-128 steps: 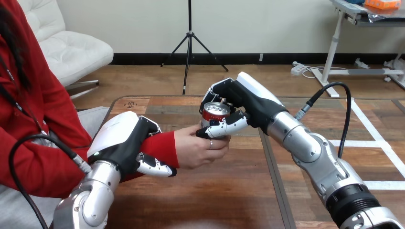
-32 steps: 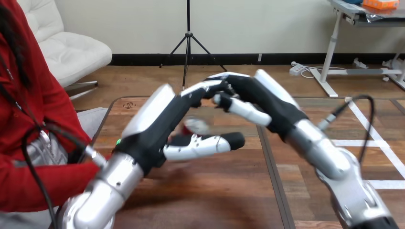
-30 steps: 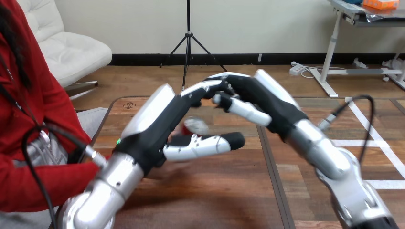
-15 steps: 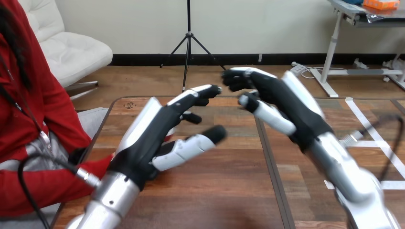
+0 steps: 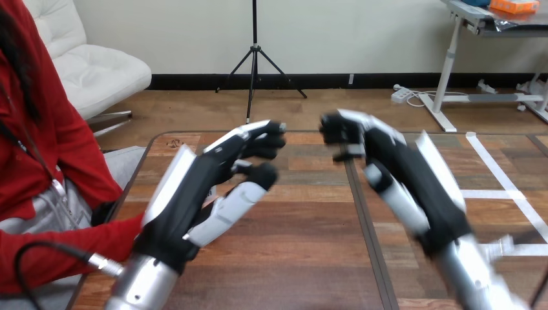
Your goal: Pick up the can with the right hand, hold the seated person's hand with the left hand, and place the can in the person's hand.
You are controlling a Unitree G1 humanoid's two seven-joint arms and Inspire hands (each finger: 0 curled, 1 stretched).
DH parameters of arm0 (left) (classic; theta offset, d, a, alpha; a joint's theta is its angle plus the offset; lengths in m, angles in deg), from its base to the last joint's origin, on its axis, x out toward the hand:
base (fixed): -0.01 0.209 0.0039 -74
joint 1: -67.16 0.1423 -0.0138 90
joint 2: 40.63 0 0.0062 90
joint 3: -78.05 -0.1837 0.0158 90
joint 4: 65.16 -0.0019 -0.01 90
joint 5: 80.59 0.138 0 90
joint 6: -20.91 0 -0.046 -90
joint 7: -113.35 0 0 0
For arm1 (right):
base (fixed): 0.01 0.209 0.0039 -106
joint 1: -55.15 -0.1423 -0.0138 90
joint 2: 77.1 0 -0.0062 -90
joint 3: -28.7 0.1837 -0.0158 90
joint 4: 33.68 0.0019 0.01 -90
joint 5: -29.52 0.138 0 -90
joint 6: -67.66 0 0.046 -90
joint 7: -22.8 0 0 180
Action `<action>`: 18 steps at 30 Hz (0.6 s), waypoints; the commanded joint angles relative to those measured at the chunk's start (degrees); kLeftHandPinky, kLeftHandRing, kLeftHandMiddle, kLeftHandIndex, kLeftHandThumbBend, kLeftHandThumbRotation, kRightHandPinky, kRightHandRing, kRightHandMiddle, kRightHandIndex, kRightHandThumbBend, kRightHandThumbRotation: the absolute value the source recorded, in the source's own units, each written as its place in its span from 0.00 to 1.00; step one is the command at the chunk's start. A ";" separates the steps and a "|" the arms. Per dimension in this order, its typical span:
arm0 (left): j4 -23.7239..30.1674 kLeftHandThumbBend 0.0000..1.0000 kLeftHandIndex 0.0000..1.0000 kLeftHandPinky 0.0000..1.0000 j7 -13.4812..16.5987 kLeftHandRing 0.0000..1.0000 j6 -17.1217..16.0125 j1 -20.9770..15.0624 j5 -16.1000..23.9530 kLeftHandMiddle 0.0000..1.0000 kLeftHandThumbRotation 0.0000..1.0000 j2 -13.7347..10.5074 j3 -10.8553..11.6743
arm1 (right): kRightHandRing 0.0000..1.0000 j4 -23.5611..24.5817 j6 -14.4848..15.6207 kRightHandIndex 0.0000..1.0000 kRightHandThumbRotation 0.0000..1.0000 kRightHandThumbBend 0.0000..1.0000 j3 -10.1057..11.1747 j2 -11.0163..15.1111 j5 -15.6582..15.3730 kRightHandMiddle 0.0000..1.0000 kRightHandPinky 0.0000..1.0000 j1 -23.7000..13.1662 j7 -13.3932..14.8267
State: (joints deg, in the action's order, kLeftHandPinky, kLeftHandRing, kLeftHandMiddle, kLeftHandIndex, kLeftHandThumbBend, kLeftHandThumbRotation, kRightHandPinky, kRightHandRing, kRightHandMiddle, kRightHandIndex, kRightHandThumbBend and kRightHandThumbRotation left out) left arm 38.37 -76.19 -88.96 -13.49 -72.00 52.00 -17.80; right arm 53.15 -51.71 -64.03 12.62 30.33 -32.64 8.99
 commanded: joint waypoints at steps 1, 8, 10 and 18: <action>-1.37 0.59 0.67 0.52 1.91 0.65 -3.81 0.61 -0.60 0.69 0.97 0.25 2.20 | 0.78 1.87 -3.36 0.81 1.00 0.92 0.75 -1.73 3.14 0.81 0.71 3.73 -0.38; -2.57 0.54 0.61 0.45 1.49 0.58 -6.73 2.59 -2.74 0.63 0.97 0.07 2.93 | 0.77 0.74 -6.40 0.81 1.00 0.90 0.23 -3.41 6.77 0.80 0.71 8.59 -1.95; -2.89 0.52 0.60 0.44 1.22 0.57 -7.39 3.32 -3.70 0.62 0.96 0.09 3.18 | 0.77 0.13 -7.43 0.81 1.00 0.89 0.02 -3.92 7.43 0.80 0.71 9.96 -2.49; -2.93 0.45 0.58 0.41 0.55 0.54 -8.19 5.73 -5.94 0.59 0.92 0.06 3.96 | 0.77 -1.15 -9.86 0.81 1.00 0.88 -0.48 -5.52 8.41 0.80 0.71 14.01 -3.63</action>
State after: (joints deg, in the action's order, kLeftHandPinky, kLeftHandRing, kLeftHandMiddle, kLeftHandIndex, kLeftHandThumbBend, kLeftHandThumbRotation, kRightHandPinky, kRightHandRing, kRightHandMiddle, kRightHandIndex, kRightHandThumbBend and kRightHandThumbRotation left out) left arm 35.60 -75.13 -95.45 -7.34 -75.80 51.95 -14.91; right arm 51.91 -58.63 -64.39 8.91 37.46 -17.71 5.86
